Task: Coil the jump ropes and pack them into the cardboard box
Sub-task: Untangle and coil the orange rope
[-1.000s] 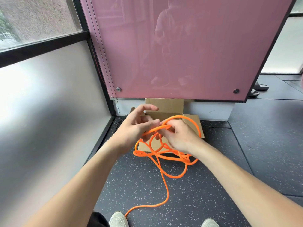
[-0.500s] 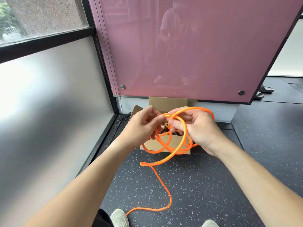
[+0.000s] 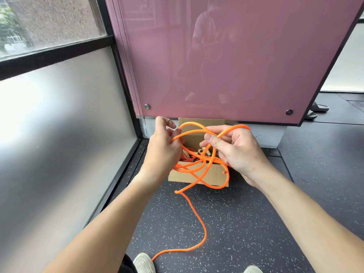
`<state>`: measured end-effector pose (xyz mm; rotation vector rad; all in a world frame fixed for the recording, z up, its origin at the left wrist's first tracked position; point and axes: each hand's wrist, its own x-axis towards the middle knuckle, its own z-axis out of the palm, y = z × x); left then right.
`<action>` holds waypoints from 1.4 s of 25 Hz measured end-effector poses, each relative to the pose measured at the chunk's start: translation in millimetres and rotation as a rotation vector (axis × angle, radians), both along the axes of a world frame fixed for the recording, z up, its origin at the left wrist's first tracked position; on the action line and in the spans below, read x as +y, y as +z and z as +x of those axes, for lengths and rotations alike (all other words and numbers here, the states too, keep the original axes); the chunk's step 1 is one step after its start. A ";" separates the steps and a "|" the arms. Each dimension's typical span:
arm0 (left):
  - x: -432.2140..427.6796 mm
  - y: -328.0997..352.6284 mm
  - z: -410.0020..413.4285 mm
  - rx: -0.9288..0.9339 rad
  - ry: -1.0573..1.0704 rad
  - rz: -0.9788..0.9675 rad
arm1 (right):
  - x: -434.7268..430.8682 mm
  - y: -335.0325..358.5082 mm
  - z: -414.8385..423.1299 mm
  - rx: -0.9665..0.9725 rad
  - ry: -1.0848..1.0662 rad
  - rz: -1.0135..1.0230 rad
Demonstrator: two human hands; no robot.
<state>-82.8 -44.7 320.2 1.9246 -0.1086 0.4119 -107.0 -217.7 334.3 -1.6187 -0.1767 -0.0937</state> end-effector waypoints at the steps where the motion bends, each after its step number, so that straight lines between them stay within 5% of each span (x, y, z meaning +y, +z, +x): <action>1: 0.3 3.7 -4.2 0.113 -0.082 -0.133 | -0.3 -2.2 0.9 -0.009 -0.016 -0.011; 6: 17.4 15.5 -11.9 0.450 -0.625 -0.434 | -9.5 -5.2 2.3 -0.073 -0.144 -0.089; 9: 29.0 15.6 6.6 0.527 -0.231 -0.638 | -21.3 5.7 0.2 -0.039 -0.144 -0.052; 13: 60.2 12.0 26.4 0.530 0.088 -1.154 | -49.7 13.8 20.2 0.127 -0.256 0.478; 16: 77.4 14.1 32.9 0.345 0.249 -1.549 | -86.9 11.4 29.8 0.206 -0.480 0.911; 18: 83.1 12.3 36.2 0.244 0.313 -1.681 | -107.9 8.4 31.8 0.209 -0.596 1.125; 20: 82.0 8.8 39.2 0.197 0.370 -1.673 | -117.7 6.6 32.3 0.196 -0.664 1.101; 22: 78.7 5.6 39.1 0.180 0.470 -1.545 | -114.0 7.9 26.8 0.171 -0.576 0.983; 25: 76.6 3.4 31.9 0.305 0.468 -1.032 | -96.6 15.1 12.0 0.114 -0.297 0.781; 28: 58.1 -1.4 18.9 0.464 0.206 -0.343 | -65.6 19.5 -0.9 0.048 -0.081 0.654; 30: 32.7 -9.8 9.6 0.298 0.065 0.152 | -42.0 21.2 -4.4 0.015 0.007 0.628; 32: 2.6 -12.3 -6.2 0.115 -0.238 0.335 | -24.2 22.5 -5.4 -0.019 0.065 0.652; 35: -33.4 -29.0 -21.1 0.106 -0.591 0.576 | -15.2 23.0 -5.6 -0.003 0.141 0.750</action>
